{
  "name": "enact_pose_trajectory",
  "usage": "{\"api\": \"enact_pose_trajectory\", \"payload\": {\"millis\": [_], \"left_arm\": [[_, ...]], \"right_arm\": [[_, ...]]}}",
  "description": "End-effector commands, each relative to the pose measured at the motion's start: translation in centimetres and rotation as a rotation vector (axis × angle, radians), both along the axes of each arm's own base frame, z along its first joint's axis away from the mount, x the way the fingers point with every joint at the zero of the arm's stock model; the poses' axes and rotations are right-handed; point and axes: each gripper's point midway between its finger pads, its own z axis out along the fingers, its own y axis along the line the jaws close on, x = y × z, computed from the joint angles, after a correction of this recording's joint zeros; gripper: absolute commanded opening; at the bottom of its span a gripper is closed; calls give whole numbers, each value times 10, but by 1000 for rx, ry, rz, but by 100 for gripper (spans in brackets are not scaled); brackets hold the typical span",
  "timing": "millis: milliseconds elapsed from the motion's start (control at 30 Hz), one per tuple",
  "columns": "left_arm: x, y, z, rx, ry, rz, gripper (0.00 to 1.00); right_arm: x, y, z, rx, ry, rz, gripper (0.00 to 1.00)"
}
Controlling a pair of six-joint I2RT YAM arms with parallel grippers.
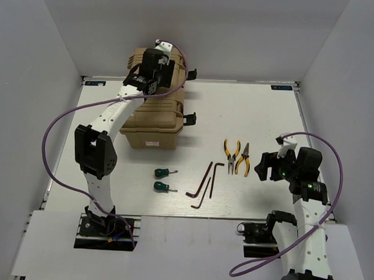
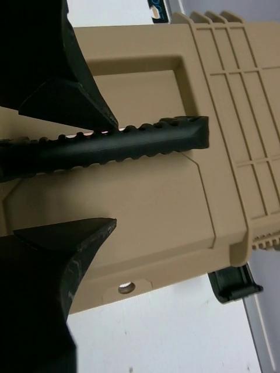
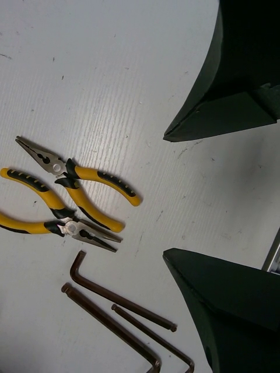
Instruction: Sort the tools into containers
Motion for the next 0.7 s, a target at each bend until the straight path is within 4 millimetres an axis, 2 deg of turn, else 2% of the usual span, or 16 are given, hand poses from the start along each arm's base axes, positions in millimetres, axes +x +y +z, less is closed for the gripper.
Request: {"api": "enact_pose_trajectory", "payload": {"millis": [0,33,133,167,233,267,367,433,467,500,633,667], "left_arm": [[-5,9,8,62,-16,72,70],[-6,6,9,74,-18,67,68],[-8,7,5,90,-15,83,52],[-8,7,5,90,-15,83,40],[-10,6,6,108,-20,90,29],[-8,9,11,111,-33,110,22],[-13,4,21,121,-49,107,9],[-14,8,33,116,-73,125,2],[-15,8,46,90,-96,132,0],[-19,6,53,80,-104,139,0],[-25,6,106,-43,-187,170,0],[-28,11,116,-75,-190,172,0]], "right_arm": [[5,4,21,13,-58,15,80],[5,4,20,14,-57,17,80],[5,5,20,14,-54,18,80],[5,4,20,13,-54,17,80],[5,4,22,12,-59,19,80],[4,4,21,17,-55,17,80],[4,5,23,18,-61,19,80],[4,5,22,21,-58,19,80],[4,6,22,22,-58,22,80],[4,6,23,20,-60,23,80],[4,7,23,22,-61,29,80],[3,6,23,21,-62,27,80]]}}
